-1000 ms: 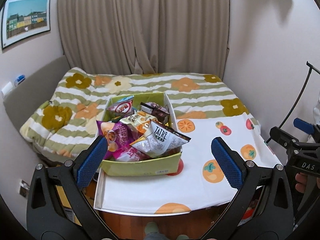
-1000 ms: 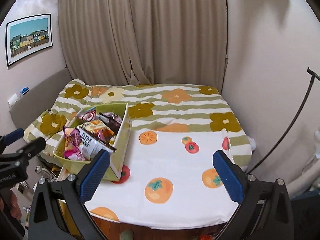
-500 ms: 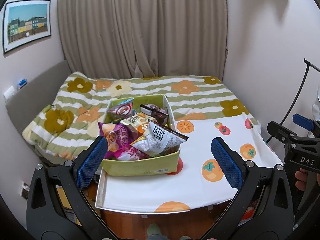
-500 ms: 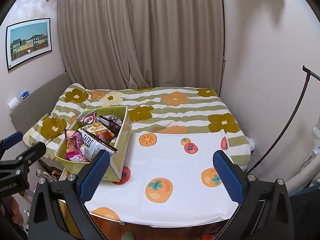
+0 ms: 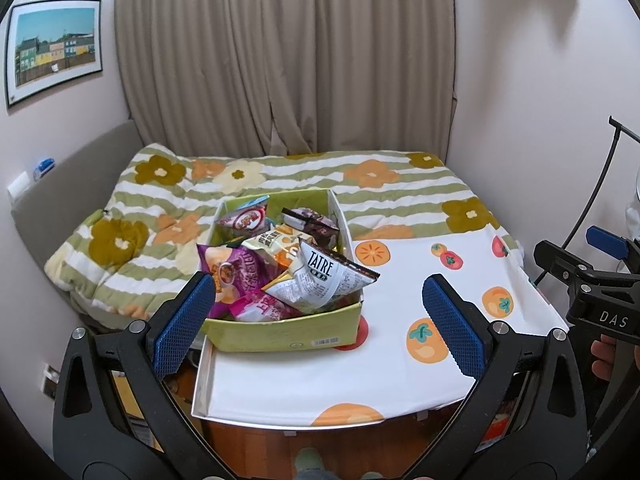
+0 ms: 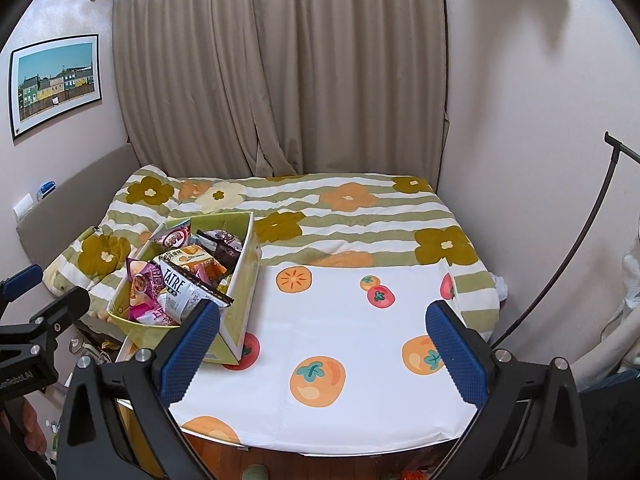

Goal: Organize snacks

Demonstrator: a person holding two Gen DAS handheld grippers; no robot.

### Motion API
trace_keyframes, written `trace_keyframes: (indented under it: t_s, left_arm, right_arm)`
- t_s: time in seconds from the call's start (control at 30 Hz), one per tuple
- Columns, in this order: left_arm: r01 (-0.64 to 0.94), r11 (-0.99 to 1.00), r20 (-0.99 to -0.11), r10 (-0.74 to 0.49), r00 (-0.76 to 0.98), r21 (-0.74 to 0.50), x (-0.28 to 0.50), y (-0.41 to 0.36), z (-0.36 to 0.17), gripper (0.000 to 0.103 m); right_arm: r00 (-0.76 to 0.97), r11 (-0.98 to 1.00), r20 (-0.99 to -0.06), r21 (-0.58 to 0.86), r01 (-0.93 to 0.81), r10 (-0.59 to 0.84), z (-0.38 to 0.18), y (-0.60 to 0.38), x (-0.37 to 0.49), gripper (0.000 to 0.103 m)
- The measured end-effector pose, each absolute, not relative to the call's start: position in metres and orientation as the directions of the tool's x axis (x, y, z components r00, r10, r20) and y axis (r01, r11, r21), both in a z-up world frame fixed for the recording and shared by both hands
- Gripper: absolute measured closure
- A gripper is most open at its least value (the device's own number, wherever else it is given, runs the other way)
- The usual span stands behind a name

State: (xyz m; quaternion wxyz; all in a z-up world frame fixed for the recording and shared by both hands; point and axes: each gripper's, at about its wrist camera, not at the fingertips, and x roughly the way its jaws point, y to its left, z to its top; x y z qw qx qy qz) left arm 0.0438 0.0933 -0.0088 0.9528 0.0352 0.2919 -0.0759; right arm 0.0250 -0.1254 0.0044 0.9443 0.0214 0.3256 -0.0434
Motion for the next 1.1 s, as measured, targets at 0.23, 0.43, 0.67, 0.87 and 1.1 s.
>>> trace_keyframes:
  t_s: [0.23, 0.43, 0.67, 0.87, 1.1]
  left_arm:
    - [0.17, 0.985, -0.564, -0.128, 0.816, 0.022, 0.0461, 0.0939, -0.0105, 0.0]
    - [0.171, 0.985, -0.564, -0.128, 0.815, 0.024, 0.0479, 0.0938, -0.0111, 0.0]
    - [0.171, 0.985, -0.564, -0.128, 0.816, 0.024, 0.0484, 0.0945, -0.0115, 0.0]
    - [0.171, 0.985, -0.564, -0.129, 0.816, 0.023, 0.0499, 0.0955, -0.0129, 0.0]
    - [0.172, 0.985, -0.564, -0.128, 0.816, 0.025, 0.0488, 0.099, -0.0123, 0.0]
  right_arm:
    - [0.784, 0.995, -0.617, 0.012, 0.102, -0.073, 0.0029, -0.1269, 0.0251, 0.001]
    - [0.782, 0.994, -0.618, 0.011, 0.109, -0.079, 0.0016, -0.1273, 0.0245, 0.001]
    - [0.784, 0.994, -0.615, 0.011, 0.108, -0.079, 0.002, -0.1267, 0.0252, 0.001]
    - [0.784, 0.994, -0.616, 0.01, 0.109, -0.079, 0.0018, -0.125, 0.0252, 0.001]
    - [0.784, 0.994, -0.616, 0.009, 0.109, -0.081, 0.0016, -0.125, 0.0255, 0.001]
